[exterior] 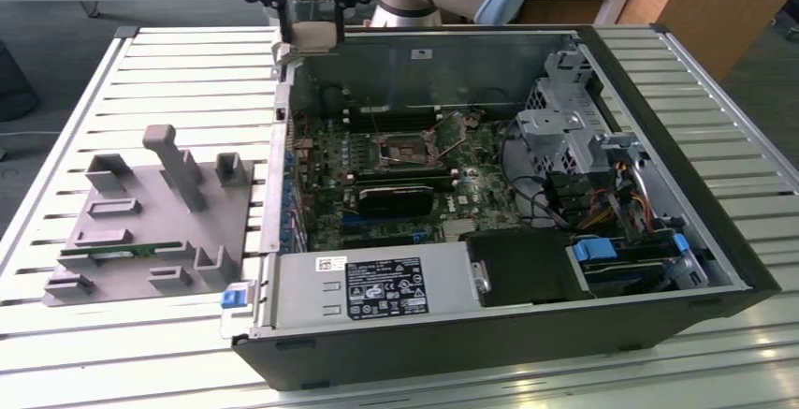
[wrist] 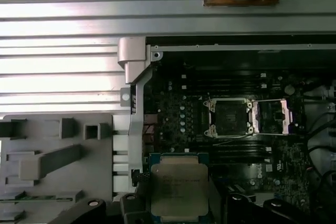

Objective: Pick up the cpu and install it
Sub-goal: 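Pick up the cpu and move it towards the insertion slot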

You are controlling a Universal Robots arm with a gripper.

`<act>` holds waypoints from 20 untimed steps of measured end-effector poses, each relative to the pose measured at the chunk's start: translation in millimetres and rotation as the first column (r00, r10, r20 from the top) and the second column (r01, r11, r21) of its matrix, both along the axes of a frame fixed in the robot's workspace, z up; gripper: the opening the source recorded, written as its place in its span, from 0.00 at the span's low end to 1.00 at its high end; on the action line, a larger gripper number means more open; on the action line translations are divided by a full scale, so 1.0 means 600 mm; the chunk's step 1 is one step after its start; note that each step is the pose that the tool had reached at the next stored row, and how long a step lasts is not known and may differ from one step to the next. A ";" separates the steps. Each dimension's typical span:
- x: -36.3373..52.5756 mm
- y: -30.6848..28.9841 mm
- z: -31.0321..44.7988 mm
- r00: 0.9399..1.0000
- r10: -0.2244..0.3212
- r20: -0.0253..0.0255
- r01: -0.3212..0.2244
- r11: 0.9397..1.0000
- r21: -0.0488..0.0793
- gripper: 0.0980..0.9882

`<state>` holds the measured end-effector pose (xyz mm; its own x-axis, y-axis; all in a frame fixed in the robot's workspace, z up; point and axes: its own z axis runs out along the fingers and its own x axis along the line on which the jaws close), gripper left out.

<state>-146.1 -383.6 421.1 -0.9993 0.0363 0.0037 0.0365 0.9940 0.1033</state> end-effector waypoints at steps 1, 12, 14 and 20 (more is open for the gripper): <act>0.008 0.0007 -0.002 1.000 0.000 0.000 0.000 1.000 0.000 0.49; 0.088 0.0037 -0.014 1.000 0.000 0.001 0.000 1.000 0.000 0.49; 0.102 0.0040 -0.015 1.000 0.000 0.002 0.000 1.000 0.000 0.49; 0.140 0.0056 -0.019 1.000 0.000 0.006 0.000 1.000 0.000 0.49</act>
<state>-61.9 -380.2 409.4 -0.9993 0.0365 -0.0025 0.0360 0.9940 0.1036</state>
